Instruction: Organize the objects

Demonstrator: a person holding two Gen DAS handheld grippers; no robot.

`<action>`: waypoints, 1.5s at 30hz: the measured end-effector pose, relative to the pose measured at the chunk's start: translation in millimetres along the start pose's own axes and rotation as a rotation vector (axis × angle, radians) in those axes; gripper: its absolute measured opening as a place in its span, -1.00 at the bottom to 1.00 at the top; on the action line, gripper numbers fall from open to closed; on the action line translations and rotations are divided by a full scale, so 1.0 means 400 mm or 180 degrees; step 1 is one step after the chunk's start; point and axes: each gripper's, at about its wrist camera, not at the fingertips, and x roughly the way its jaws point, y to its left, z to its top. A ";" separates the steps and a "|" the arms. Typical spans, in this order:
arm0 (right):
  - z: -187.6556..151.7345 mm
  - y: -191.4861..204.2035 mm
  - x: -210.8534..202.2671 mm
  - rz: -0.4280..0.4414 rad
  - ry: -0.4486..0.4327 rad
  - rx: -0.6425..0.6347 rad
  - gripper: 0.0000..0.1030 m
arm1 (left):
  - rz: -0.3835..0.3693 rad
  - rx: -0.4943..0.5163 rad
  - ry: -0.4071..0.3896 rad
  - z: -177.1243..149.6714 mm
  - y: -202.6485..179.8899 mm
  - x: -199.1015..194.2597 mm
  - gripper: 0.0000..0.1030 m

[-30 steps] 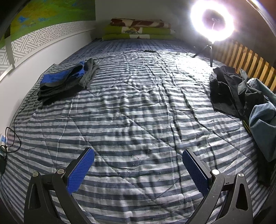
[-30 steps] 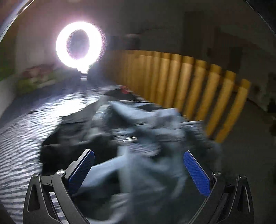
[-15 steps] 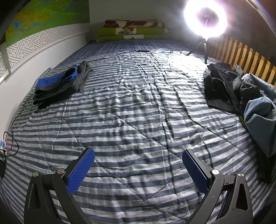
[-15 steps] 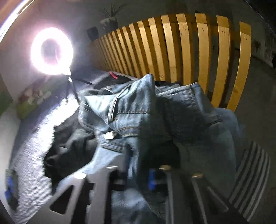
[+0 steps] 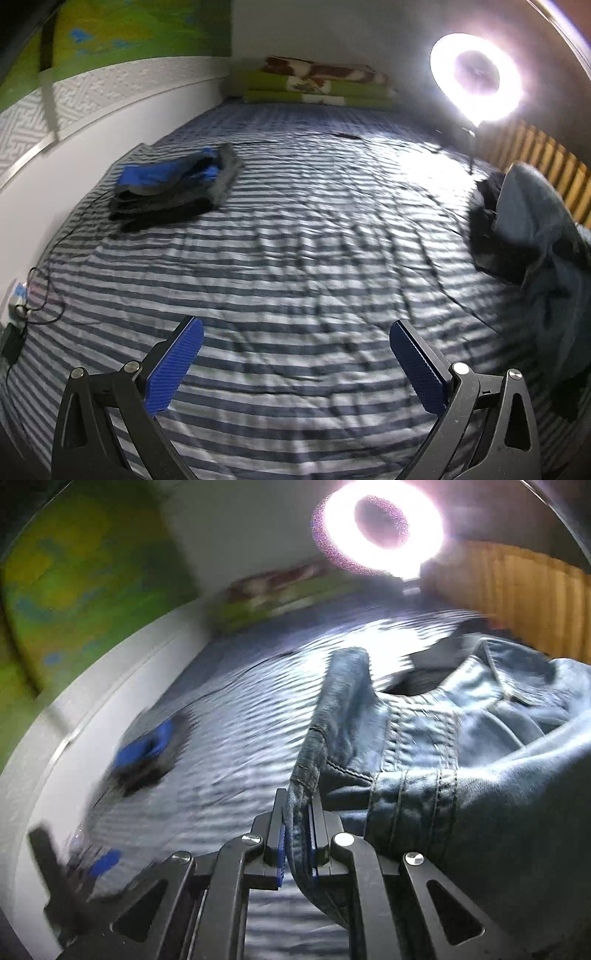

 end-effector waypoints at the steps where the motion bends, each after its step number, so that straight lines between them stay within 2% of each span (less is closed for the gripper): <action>1: -0.015 0.045 0.009 0.0109 0.0054 -0.0118 -0.83 | 0.0034 -0.0050 -0.0009 0.004 0.023 -0.002 0.99; 5: -0.100 0.182 0.052 0.0597 0.0433 -0.0344 -0.83 | 0.0178 -0.0284 -0.0081 0.015 0.127 -0.021 0.99; 7: -0.136 0.221 0.087 0.0630 0.0568 -0.0493 -0.83 | 0.0204 -0.0406 -0.0107 0.014 0.178 -0.031 0.99; 10: -0.203 0.270 0.135 0.0506 0.0806 -0.0887 -0.76 | 0.0143 -0.0409 -0.0025 0.003 0.215 -0.026 0.99; 12: -0.241 0.260 0.135 0.0470 0.0907 -0.0997 -0.70 | 0.0063 -0.0326 0.0045 -0.005 0.217 -0.018 0.99; 14: -0.258 0.241 0.115 0.0511 0.0955 -0.1045 -0.55 | -0.0018 -0.0240 0.0111 -0.013 0.201 -0.008 0.99; 16: -0.251 0.210 0.059 0.0436 0.0868 -0.1018 -0.17 | -0.0134 -0.0219 0.0187 -0.018 0.182 0.001 0.99; 20: -0.180 0.129 -0.029 0.0470 0.0717 -0.0718 -0.09 | -0.0387 -0.0199 0.0300 -0.021 0.115 0.012 0.99; 22: -0.127 0.088 -0.070 0.0273 0.0568 -0.0722 0.04 | -0.0422 -0.0122 0.0316 -0.026 0.077 0.012 0.99; 25: -0.025 0.013 -0.105 -0.0269 0.0291 -0.0870 0.26 | -0.0521 0.0019 0.0401 -0.042 0.021 0.021 0.99; 26: 0.021 -0.022 -0.104 -0.0353 0.0198 -0.0923 0.32 | -0.0574 0.0052 0.0450 -0.048 0.006 0.028 0.99; 28: 0.078 -0.062 -0.087 -0.0414 0.0139 -0.1117 0.58 | -0.0659 0.0063 0.0551 -0.057 -0.016 0.044 0.99; 30: 0.130 -0.106 -0.035 -0.0784 0.0271 -0.1320 0.59 | -0.0724 0.0036 0.0642 -0.065 -0.031 0.060 0.99; 31: 0.150 -0.124 0.005 -0.0885 0.0416 -0.1408 0.59 | -0.0767 0.0035 0.0719 -0.068 -0.043 0.074 0.99; 35: 0.159 -0.180 0.158 -0.1134 0.1024 -0.1711 0.59 | -0.0878 -0.0014 0.0921 -0.088 -0.074 0.121 0.99; 37: 0.154 -0.210 0.233 -0.1272 0.1214 -0.1749 0.59 | -0.0954 -0.0003 0.0986 -0.100 -0.094 0.140 0.99; 40: 0.158 -0.244 0.296 -0.1370 0.1278 -0.1721 0.59 | -0.0991 0.0083 0.1042 -0.116 -0.126 0.158 0.91; 42: 0.162 -0.254 0.336 -0.1295 0.1336 -0.1675 0.59 | -0.1015 0.0142 0.1045 -0.121 -0.140 0.162 0.64; 43: 0.159 -0.253 0.353 -0.1298 0.1380 -0.1704 0.59 | -0.1049 0.0144 0.1050 -0.121 -0.145 0.164 0.58; 45: 0.146 -0.244 0.381 -0.1317 0.1456 -0.1823 0.59 | -0.1100 0.0110 0.1044 -0.118 -0.145 0.167 0.35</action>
